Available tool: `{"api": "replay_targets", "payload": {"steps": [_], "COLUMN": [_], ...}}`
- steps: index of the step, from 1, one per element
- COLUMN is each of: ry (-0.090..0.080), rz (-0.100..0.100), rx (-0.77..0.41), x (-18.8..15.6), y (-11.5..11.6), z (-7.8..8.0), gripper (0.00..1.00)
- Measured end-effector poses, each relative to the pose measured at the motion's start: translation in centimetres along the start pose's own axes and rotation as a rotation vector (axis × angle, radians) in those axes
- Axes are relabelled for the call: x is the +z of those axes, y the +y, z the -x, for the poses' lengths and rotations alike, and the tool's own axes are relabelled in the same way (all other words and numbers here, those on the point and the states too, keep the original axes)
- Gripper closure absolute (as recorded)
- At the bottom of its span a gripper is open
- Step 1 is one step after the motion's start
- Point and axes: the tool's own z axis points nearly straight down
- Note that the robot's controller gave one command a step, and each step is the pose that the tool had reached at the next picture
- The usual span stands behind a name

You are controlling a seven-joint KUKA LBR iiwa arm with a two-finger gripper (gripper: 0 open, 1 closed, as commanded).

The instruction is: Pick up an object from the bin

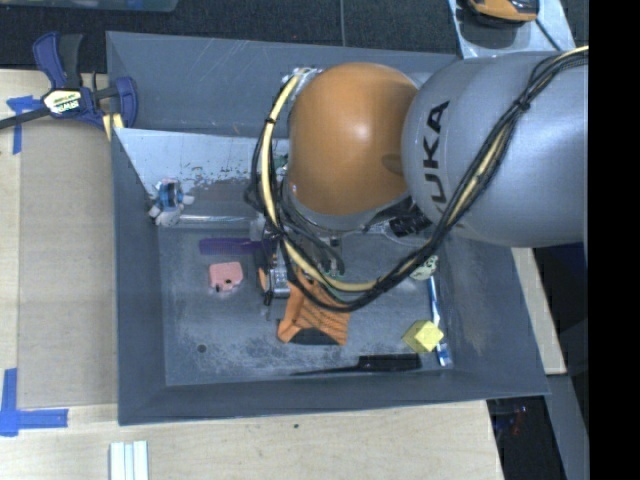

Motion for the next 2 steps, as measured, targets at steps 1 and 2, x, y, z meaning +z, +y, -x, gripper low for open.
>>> {"api": "replay_targets", "payload": {"steps": [1,2], "ry": [-0.008,-0.013], "rz": [0.002,0.002], "rx": [0.003,-0.065], "x": [-0.5,8.1], "y": [-0.1,-4.5], "z": [0.2,3.2], "gripper": [0.0,0.0]}}
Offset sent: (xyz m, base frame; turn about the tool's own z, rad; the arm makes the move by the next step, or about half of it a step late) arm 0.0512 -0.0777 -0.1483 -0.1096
